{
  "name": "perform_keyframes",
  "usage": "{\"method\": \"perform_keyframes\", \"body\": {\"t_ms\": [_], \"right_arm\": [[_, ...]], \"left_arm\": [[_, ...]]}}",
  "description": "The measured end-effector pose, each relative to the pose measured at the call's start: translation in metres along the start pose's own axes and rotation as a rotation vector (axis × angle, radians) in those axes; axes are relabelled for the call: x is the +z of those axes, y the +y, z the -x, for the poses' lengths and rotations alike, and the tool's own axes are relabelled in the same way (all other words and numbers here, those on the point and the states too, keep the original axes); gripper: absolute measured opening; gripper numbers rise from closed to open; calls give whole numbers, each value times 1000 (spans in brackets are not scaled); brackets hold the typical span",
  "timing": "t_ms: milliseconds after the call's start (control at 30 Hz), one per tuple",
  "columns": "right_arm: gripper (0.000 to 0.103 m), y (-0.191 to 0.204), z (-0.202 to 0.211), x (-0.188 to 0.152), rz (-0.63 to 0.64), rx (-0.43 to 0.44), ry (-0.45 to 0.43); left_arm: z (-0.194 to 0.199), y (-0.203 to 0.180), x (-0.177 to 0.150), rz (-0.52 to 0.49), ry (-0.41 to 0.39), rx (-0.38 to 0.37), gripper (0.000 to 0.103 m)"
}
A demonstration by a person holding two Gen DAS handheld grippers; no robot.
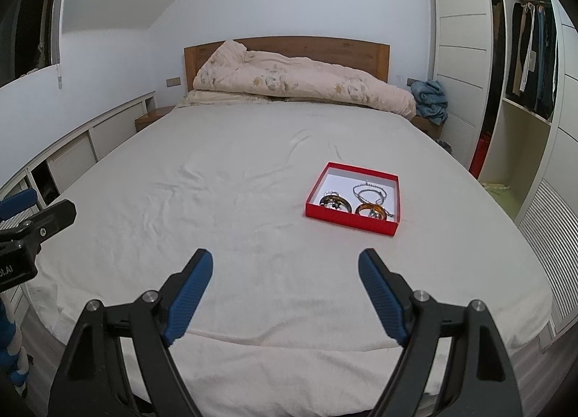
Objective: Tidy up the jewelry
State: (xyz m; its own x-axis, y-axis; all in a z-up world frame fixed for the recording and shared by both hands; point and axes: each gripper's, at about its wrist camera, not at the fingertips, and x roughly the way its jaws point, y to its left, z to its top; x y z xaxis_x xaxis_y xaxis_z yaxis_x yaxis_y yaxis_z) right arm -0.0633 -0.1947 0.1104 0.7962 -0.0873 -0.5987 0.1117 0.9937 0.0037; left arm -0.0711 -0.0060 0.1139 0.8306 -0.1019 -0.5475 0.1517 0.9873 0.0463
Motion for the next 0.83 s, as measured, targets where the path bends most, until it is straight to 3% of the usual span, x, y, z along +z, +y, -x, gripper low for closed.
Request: {"method": "perform_keyframes", "body": {"t_ms": [833], "right_arm": [[82, 0, -14, -5, -5, -8, 32]], "left_arm": [[-15, -3, -6, 5, 41, -11, 94]]}}
